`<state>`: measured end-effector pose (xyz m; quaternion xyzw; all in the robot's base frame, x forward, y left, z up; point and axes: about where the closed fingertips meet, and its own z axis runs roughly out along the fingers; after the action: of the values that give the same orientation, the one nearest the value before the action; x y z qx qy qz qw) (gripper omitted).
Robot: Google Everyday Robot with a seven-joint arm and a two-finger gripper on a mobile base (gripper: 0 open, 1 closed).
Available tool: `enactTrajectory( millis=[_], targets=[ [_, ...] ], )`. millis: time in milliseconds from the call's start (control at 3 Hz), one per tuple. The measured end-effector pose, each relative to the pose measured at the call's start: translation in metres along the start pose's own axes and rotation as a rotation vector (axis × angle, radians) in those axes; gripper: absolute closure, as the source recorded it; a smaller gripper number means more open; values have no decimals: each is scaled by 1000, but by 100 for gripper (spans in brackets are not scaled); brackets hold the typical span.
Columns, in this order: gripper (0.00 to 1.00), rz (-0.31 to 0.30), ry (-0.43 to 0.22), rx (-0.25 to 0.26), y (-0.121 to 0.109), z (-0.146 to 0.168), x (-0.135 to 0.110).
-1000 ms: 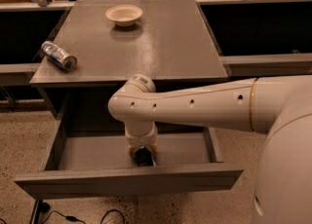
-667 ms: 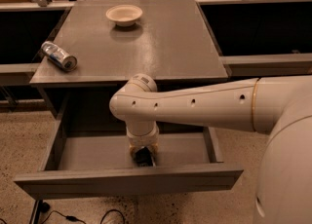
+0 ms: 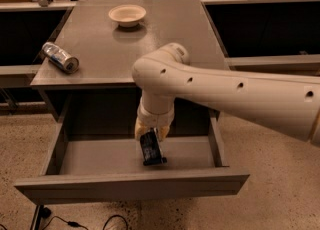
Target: Pick rxbar blueberry from top drawer and place on counter
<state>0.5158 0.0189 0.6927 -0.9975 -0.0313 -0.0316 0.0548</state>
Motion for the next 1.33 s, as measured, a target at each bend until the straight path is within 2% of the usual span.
enactTrajectory(
  millis=[333, 667, 1000, 1333],
  targets=[
    [100, 12, 5, 8, 0, -47, 17],
    [100, 12, -2, -30, -2, -89, 42],
    [100, 34, 5, -66, -7, -141, 82],
    [100, 131, 37, -44, -4, -168, 116]
  ],
)
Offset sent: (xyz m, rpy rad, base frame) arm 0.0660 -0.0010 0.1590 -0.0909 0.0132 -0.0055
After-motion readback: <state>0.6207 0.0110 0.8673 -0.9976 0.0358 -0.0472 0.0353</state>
